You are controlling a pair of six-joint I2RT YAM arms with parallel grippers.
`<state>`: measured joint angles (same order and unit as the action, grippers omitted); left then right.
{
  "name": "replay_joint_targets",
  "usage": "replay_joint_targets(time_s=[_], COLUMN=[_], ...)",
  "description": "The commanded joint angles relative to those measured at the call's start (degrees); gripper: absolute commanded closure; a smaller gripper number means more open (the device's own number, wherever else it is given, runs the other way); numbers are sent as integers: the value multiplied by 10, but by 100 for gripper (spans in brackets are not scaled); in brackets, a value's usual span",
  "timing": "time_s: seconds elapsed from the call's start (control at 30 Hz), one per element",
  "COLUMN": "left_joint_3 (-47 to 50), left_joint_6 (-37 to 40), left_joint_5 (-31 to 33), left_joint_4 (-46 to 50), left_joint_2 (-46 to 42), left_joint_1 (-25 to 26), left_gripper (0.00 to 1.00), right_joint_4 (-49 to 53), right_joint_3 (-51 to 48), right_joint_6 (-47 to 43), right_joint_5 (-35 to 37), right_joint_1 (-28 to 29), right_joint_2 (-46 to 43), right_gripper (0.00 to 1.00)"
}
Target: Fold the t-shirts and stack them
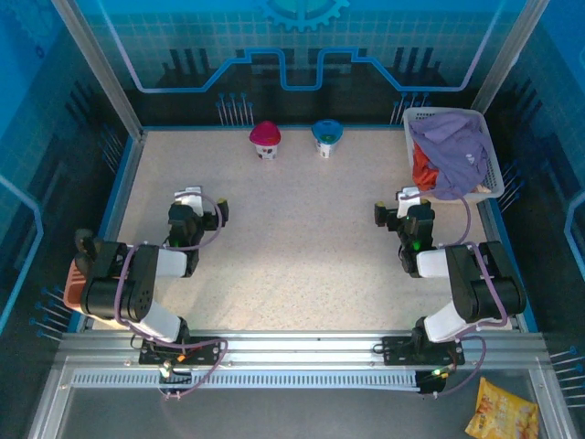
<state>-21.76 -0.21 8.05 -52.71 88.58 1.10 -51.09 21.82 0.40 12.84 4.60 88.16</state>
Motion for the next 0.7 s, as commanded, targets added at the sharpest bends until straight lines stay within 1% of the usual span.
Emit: replay_joint_targets(time_s=[0.0, 0.1, 0.13, 0.17, 0.2, 0.27, 0.3, 0.33, 0.37, 0.4, 0.43, 0.47, 0.53, 0.6, 0.67], left_joint_3=[-3, 2, 2, 3, 0, -28, -49, -78, -104, -127, -147, -156, -155, -158, -180], left_joint_6=[4, 10, 11, 13, 19, 19, 16, 3, -25, -57, -92, -116, -147, -168, -189], left_joint_5=[-22, -2, 8, 21, 38, 73, 87, 103, 126, 147, 167, 177, 181, 170, 135], left_joint_4=[2, -9, -11, 1, 16, 112, 161, 218, 269, 312, 355, 377, 388, 414, 483], left_joint_2=[5, 5, 2, -11, -29, -76, -93, -108, -120, -131, -144, -156, -179, -198, -213], left_joint_1=[-2, 6, 10, 15, 22, 34, 37, 37, 37, 38, 40, 41, 45, 50, 52], left_gripper=[1, 1, 1, 1, 1, 1, 1, 1, 1, 1, 1, 1, 1, 1, 1], right_joint_4=[-21, -32, -33, -32, -29, 25, 67, 124, 192, 253, 323, 396, 529, 647, 740], right_joint_3=[-1, -4, -7, -14, -17, -8, 8, 35, 70, 103, 144, 186, 276, 375, 466], right_joint_6=[6, -3, -13, -17, -20, -26, -24, -14, 8, 31, 55, 83, 137, 166, 172], right_joint_5=[-3, 24, 35, 30, 44, 84, 101, 136, 171, 180, 179, 175, 141, 111, 116], right_joint_1=[3, 17, 28, 31, 35, 50, 55, 60, 62, 58, 53, 46, 26, 11, 8], right_joint_2=[1, 2, -7, -21, -37, -84, -104, -122, -137, -146, -154, -158, -148, -118, -83], right_gripper=[0, 0, 0, 0, 0, 0, 0, 0, 0, 0, 0, 0, 0, 0, 0])
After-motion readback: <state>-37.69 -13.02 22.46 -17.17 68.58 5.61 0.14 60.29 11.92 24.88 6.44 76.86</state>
